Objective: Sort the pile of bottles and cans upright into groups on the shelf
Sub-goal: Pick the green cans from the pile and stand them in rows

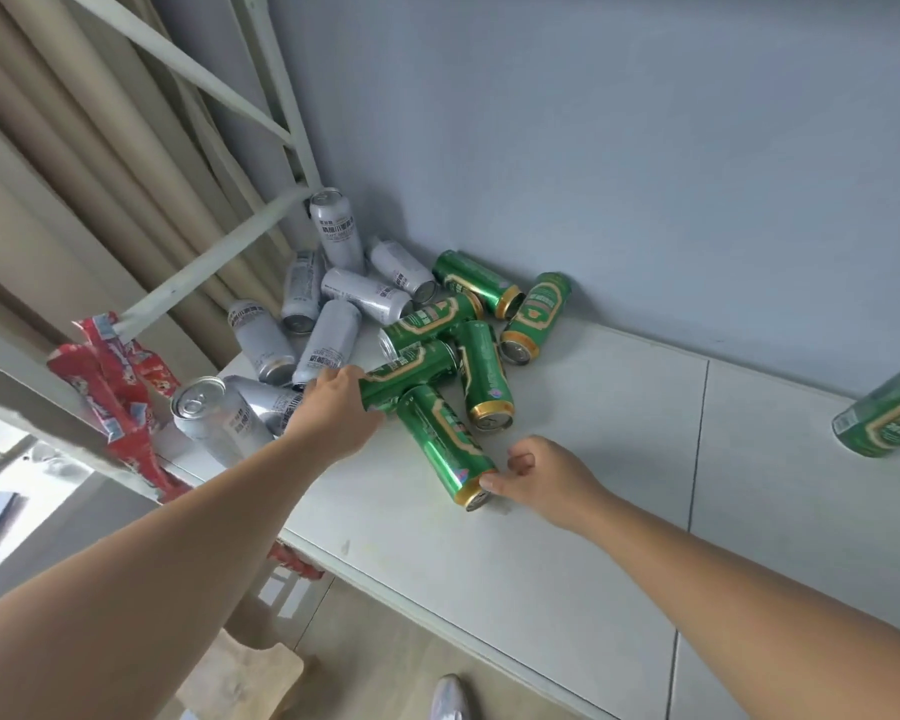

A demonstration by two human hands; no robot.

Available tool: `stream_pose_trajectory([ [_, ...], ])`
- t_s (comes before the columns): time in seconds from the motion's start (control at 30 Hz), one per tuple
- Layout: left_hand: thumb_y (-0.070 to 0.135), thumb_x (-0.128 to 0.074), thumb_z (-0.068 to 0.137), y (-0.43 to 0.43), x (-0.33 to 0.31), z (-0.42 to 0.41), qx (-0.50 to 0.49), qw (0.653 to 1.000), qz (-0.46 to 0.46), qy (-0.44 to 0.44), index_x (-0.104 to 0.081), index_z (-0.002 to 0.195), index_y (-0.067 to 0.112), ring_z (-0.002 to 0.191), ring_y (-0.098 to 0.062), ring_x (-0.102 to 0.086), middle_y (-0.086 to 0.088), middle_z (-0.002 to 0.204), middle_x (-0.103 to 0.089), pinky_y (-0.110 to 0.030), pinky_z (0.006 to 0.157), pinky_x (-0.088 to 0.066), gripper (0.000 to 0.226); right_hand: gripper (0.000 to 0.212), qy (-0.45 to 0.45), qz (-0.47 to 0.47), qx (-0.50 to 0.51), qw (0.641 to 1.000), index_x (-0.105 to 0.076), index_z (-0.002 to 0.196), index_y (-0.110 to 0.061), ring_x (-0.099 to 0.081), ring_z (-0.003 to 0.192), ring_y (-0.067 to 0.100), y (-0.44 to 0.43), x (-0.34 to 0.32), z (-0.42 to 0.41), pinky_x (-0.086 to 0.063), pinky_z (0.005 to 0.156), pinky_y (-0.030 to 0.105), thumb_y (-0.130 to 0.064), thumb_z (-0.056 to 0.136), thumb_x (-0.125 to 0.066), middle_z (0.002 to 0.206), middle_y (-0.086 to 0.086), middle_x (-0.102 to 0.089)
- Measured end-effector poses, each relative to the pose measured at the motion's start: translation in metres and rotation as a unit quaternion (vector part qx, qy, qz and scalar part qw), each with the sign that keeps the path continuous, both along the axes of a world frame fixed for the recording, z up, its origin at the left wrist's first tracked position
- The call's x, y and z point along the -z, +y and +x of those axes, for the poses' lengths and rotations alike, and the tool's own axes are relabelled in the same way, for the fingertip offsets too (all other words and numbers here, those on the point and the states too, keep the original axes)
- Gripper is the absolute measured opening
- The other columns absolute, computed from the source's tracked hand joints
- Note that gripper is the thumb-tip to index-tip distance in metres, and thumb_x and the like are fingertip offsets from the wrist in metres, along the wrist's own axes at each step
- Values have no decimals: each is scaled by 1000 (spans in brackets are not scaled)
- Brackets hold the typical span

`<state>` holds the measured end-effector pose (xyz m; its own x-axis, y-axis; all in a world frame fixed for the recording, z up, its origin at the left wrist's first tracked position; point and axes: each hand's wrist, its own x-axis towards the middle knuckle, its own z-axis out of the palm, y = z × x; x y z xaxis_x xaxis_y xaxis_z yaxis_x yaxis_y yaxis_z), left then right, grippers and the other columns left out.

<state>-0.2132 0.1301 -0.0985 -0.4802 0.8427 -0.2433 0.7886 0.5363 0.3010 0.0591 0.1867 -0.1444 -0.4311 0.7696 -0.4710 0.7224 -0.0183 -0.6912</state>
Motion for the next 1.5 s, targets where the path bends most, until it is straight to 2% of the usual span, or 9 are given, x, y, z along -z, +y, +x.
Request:
stream_pose_trajectory([
  [0.17,44,-67,91,20,14,-21,60,997,-35,31,-38,147,12,135,-33,-37,-13,146,-43,-47,111,-38,71,57,18,-6,28,999,-56,110,-22,-67,96,11,-20,0,-18,-57,85,36,-52,71,-83,104,-7,-69],
  [0.37,54,-62,92,33,23,-34,103,991,-70,55,-45,133,12,125,-33,-48,-13,131,-56,-46,97,-47,61,56,8,28,52,998,-61,101,-23,-66,80,8,-35,10,-34,-48,61,25,-59,64,-83,91,-7,-69],
  [0.6,62,-58,92,37,26,-35,125,984,-102,82,-48,128,10,117,-32,-50,-14,122,-60,-44,88,-50,64,70,-42,94,74,992,-66,96,-18,-64,83,15,-39,18,-46,-52,65,31,-76,57,-62,90,-2,-66],
  [0.8,67,-66,84,35,26,-34,106,988,-86,70,-51,126,7,108,-28,-55,-12,118,-61,-39,90,-49,74,66,-69,111,74,989,-62,96,-17,-57,94,23,-44,19,-49,-49,74,33,-73,63,-61,93,-1,-57],
  [1.0,61,-80,73,25,18,-34,51,999,2,-12,-55,122,12,85,-19,-56,-7,116,-46,-30,69,-46,74,61,-35,92,88,991,-58,102,-21,-62,89,17,-44,12,-42,-51,70,34,-65,64,-73,94,-7,-63],
  [1.2,45,-85,74,25,-4,-28,28,990,112,-79,-51,136,16,93,-15,-50,-1,119,-45,-27,80,-40,76,49,68,85,133,985,-55,111,-27,-64,88,9,-46,-6,-33,-51,72,28,-43,74,-83,97,-13,-66],
  [1.3,42,-86,76,27,-16,-23,5,979,174,-111,-49,137,16,98,-16,-53,-1,121,-54,-27,81,-40,76,42,113,101,149,977,-57,107,-31,-61,84,-2,-45,-15,-29,-40,64,15,-42,76,-83,96,-16,-66],
  [1.4,44,-87,72,35,-22,-19,-19,969,212,-127,-56,128,13,93,-17,-57,0,110,-61,-26,73,-42,71,43,139,130,158,969,-61,113,-34,-61,89,-1,-43,-23,-25,-41,68,16,-46,77,-80,99,-14,-66],
  [1.5,41,-88,72,40,-29,-13,-4,969,206,-138,-56,135,16,99,-16,-59,3,114,-63,-28,81,-45,75,49,150,145,173,963,-61,118,-33,-59,91,1,-39,-30,-19,-42,68,12,-49,76,-79,101,-14,-62],
])
